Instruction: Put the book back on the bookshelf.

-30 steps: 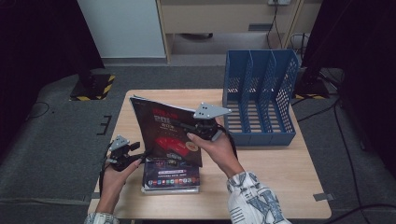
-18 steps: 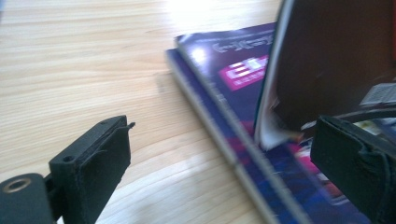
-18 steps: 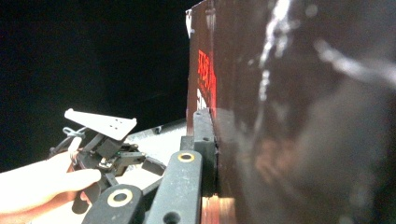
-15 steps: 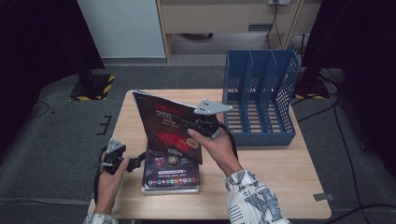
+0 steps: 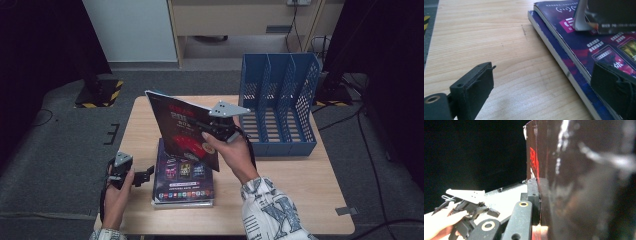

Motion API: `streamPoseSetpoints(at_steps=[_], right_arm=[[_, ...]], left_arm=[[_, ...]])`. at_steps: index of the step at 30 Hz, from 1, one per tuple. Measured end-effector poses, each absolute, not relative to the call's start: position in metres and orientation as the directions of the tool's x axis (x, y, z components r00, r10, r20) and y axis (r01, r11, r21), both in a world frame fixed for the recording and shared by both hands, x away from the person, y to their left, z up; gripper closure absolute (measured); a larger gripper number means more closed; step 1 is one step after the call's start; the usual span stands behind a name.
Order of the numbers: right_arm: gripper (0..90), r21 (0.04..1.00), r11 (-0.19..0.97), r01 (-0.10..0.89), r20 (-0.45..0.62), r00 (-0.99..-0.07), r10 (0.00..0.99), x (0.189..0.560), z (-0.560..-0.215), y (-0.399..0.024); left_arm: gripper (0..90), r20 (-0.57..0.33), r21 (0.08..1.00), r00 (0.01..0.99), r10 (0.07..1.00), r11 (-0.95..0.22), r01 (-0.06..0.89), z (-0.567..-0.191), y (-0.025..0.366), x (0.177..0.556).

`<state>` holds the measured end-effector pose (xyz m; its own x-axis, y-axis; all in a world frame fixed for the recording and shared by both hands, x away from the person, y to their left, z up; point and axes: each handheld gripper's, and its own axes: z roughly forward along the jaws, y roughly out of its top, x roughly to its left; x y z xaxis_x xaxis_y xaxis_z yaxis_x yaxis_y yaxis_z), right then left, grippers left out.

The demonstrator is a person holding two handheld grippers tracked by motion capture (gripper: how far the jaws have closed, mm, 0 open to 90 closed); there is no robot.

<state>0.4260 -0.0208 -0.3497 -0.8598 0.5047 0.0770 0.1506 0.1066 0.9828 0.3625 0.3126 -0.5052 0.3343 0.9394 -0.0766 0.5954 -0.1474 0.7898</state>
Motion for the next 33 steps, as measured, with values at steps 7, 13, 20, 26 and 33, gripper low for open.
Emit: streamPoseSetpoints(at_steps=[7, 13, 20, 26, 33], right_arm=[[86.5, 0.984, 0.095, 0.153, 0.08, -0.843, 0.531, 0.433, -0.346, -0.023], [86.5, 0.984, 0.089, 0.152, 0.078, -0.832, 0.55, 0.437, -0.34, -0.027], [86.5, 0.983, 0.097, 0.154, 0.07, -0.812, 0.579, 0.437, -0.338, -0.037], [86.5, 0.983, 0.086, 0.162, 0.081, -0.804, 0.589, 0.437, -0.339, -0.043], [86.6, 0.983, 0.073, 0.166, 0.089, -0.793, 0.603, 0.435, -0.332, -0.051]], left_arm=[[4.1, -0.052, 0.774, 0.35, 0.935, -0.184, 0.606, -0.509, 0.31, 0.361], [4.1, -0.046, 0.77, 0.342, 0.938, -0.185, 0.611, -0.51, 0.312, 0.359], [4.1, -0.029, 0.761, 0.354, 0.935, -0.209, 0.614, -0.511, 0.308, 0.359], [4.1, -0.028, 0.76, 0.353, 0.935, -0.21, 0.615, -0.512, 0.308, 0.36], [4.1, -0.023, 0.758, 0.347, 0.938, -0.21, 0.617, -0.512, 0.309, 0.36]])
